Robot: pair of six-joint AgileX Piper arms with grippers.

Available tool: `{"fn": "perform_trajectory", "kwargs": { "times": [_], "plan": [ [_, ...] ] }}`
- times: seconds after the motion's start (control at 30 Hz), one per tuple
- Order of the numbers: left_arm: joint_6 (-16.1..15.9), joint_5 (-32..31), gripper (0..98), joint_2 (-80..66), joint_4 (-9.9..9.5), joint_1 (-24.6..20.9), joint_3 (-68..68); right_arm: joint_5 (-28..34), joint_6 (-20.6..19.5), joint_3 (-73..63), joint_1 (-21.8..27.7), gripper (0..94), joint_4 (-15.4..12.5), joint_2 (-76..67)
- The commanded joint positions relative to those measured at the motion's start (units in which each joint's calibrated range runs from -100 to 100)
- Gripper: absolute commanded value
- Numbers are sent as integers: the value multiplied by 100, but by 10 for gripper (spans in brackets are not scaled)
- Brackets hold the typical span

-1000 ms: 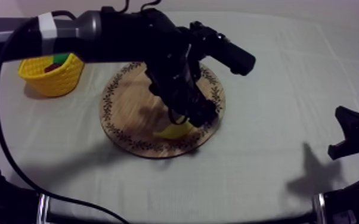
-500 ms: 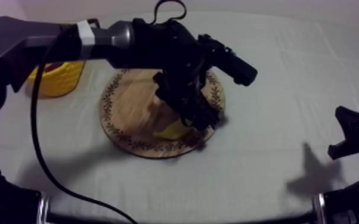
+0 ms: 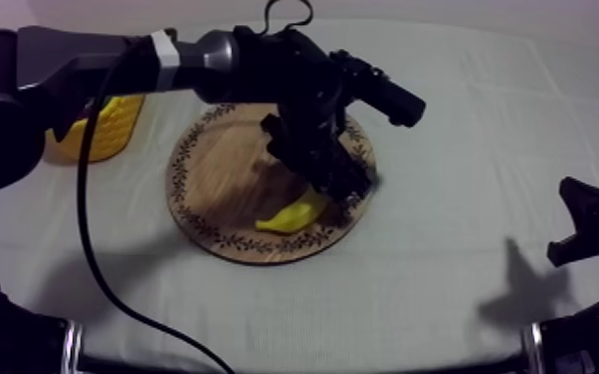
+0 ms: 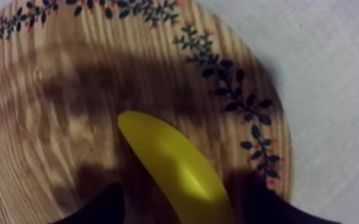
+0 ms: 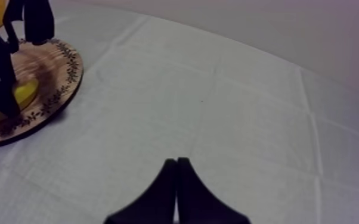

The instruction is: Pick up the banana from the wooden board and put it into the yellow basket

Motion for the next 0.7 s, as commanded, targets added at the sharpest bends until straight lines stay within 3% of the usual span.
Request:
{"fn": "perform_trajectory", "kwargs": {
  "times": [0.0, 0.4, 0.67],
  "plan": [
    [-16, 32, 725, 36, 21, -30, -5, 3, 0, -3, 0, 3, 0, 0],
    [-128, 171, 677, 149, 104, -98, 1, 3, 0, -3, 0, 3, 0, 0],
    [-243, 193, 510, 175, 155, -132, -18, 3, 0, -3, 0, 3, 0, 0]
  ]
}}
